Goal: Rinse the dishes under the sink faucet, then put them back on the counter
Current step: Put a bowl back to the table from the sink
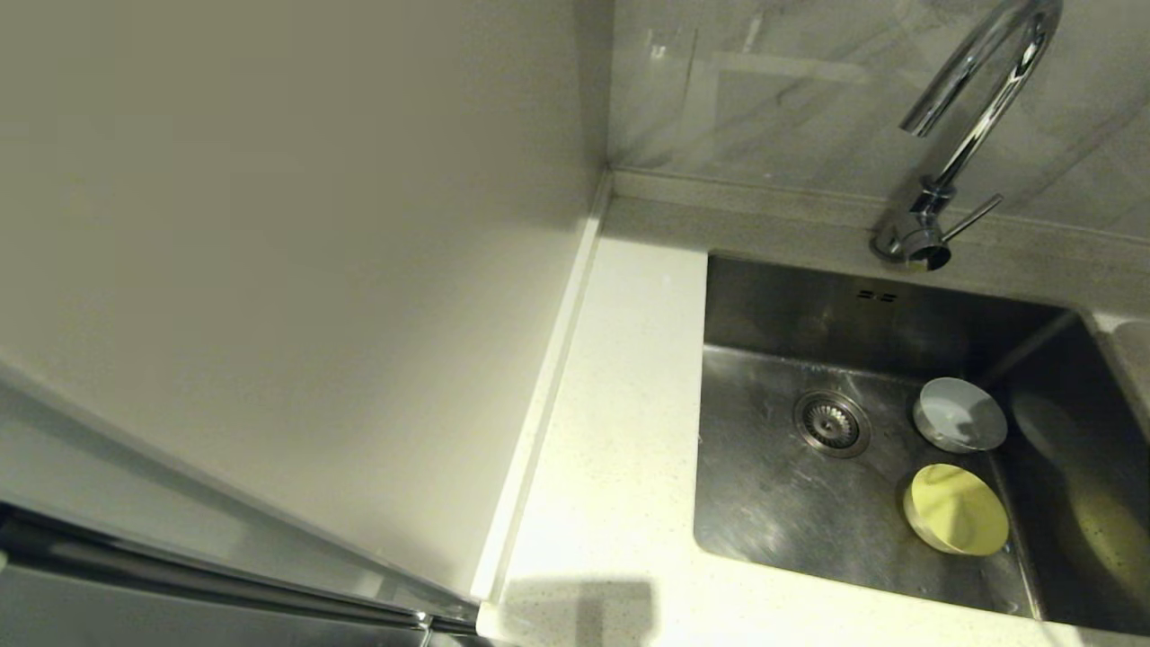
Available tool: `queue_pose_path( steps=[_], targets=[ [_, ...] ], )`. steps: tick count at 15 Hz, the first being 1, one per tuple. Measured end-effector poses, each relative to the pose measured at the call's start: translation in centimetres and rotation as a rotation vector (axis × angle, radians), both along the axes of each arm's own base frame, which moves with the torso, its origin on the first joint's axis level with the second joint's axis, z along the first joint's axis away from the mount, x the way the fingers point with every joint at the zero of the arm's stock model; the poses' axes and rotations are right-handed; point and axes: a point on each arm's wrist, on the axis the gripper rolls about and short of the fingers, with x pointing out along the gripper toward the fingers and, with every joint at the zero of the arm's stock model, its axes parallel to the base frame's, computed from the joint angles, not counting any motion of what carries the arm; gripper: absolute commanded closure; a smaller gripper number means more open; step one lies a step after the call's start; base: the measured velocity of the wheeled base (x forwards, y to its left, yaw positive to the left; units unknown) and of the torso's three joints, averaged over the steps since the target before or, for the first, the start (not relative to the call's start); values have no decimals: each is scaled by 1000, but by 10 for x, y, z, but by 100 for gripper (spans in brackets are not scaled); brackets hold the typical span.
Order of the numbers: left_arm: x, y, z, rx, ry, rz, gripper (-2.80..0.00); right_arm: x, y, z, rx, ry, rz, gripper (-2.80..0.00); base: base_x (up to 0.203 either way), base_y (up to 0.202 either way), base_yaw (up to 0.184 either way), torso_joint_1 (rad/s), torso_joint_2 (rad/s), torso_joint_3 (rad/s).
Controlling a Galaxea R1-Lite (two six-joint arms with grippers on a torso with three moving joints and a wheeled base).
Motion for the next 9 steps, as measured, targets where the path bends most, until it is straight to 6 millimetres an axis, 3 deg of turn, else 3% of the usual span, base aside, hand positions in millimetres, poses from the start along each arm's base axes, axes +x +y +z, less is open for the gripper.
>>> queue_pose_path(
  steps=[3,8,9],
  targets=[
    [0,0,0,0,0,0,0,13,-12,-18,28,37,-15,0,0,0,0,0,0,0],
    [0,0,0,0,0,0,0,36,-31,-30,22,44,-78,0,0,0,0,0,0,0],
    [0,0,0,0,0,0,0,39,-33,-33,20,47,-88,-280,0,0,0,0,0,0]
  ],
)
